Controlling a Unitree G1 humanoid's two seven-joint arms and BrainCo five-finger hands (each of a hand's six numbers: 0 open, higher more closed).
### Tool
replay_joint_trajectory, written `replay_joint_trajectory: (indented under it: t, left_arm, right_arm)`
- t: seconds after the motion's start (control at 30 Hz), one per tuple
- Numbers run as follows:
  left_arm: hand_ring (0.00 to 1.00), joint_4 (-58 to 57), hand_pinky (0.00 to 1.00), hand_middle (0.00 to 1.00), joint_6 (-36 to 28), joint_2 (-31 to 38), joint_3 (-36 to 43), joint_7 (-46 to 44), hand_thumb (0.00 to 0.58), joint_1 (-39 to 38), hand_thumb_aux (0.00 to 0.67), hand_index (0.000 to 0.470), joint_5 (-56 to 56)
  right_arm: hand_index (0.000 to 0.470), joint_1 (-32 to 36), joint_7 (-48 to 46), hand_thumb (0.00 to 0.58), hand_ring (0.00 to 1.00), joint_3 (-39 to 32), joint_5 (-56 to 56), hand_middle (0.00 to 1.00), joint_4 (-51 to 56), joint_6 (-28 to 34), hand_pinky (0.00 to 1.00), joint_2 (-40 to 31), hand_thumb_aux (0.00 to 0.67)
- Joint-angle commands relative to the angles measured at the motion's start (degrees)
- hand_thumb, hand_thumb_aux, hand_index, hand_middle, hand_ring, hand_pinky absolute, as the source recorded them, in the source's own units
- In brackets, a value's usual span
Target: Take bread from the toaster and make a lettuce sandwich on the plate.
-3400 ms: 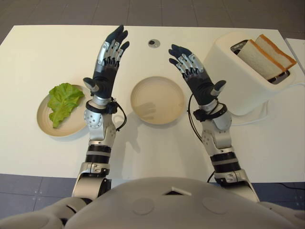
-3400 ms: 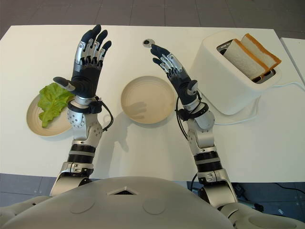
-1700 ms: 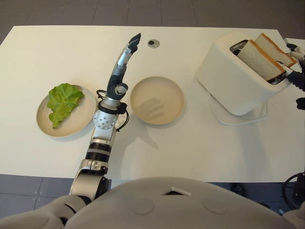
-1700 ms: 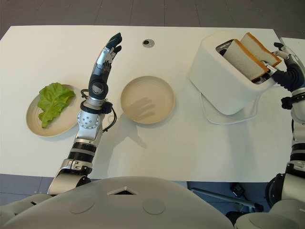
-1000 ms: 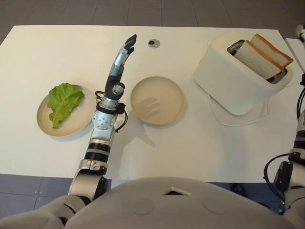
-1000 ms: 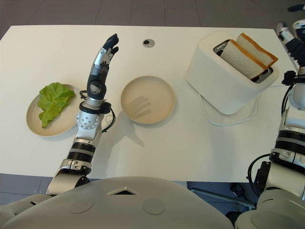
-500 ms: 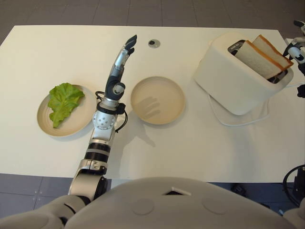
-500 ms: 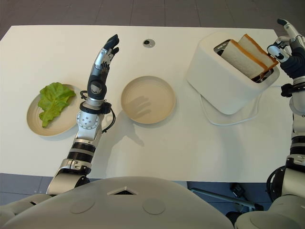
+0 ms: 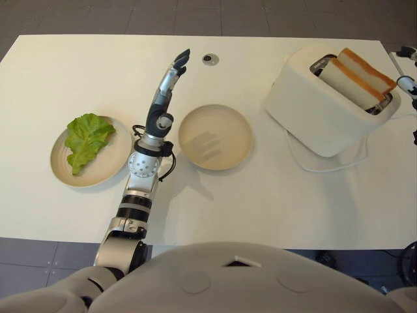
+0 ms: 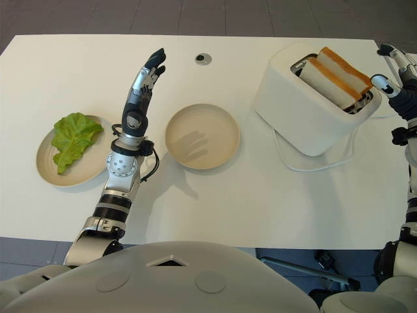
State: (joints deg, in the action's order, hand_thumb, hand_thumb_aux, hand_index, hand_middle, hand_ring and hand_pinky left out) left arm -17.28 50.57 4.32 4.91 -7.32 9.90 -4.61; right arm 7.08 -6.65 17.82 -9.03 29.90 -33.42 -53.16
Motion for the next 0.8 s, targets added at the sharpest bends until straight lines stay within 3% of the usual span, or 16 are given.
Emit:
replay_joint_trajectory:
  t: [0.03,0.17,0.33,0.5,0.53,0.57,0.63,0.8]
  left_arm:
    - [0.00,-0.49,0.00,0.00,0.07,0.29,0.29,-0.29,0.000,-0.32,0.000,0.000,0.12]
    - [0.00,-0.79,0.00,0.00,0.22,0.18,0.41,-0.21,0.000,-0.26,0.000,0.000,0.04]
    - [0.00,-0.58,0.00,0.00,0.38,0.19,0.24,0.23,0.000,-0.79,0.000,0.000,-0.27]
    - [0.00,-0.02,0.00,0.00,0.42,0.19,0.30,0.46,0.000,-1.44,0.000,0.000,-0.46]
    - [0.00,0.28,0.00,0.00,0.36,0.15,0.39,0.48,0.000,-1.64,0.000,0.000,-0.49]
    - [0.00,0.46,0.00,0.00,0.31,0.09,0.51,0.48,0.000,-1.80,0.000,0.000,-0.54]
    - [0.00,0.69,0.00,0.00,0.15,-0.01,0.71,0.48,0.000,-2.00,0.000,0.000,-0.60]
    - [0.00,0.73,0.00,0.00,0.07,-0.06,0.83,0.50,0.000,-2.02,0.000,0.000,-0.60]
  right_arm:
    - [0.002,-1.38,-6.15,0.005,0.00,1.57,8.61,0.00,-4.09,-0.97,0.00,1.87,0.003]
    - [0.004,-1.27,-6.21,0.009,0.00,2.18,8.23,0.00,-3.59,-0.22,0.00,1.44,0.005]
    - [0.079,2.34,-2.02,0.179,0.00,-2.69,-2.08,0.00,3.52,0.88,0.00,0.68,0.113]
    - [0.111,5.80,-0.64,0.241,0.00,-7.16,-6.54,0.00,7.16,0.31,0.00,1.40,0.158]
    - [0.190,6.30,-0.58,0.374,0.00,-7.50,-6.53,0.00,7.77,0.08,0.00,1.34,0.271]
    - [0.247,6.59,-0.54,0.449,0.00,-7.66,-6.23,0.00,8.28,-0.22,0.00,1.21,0.352]
    - [0.280,6.60,-1.03,0.485,0.00,-7.41,-4.77,0.00,8.48,-1.10,0.00,1.13,0.399]
    - [0.418,6.31,-2.74,0.573,0.00,-6.52,-1.43,0.00,7.60,-2.25,0.00,1.46,0.596]
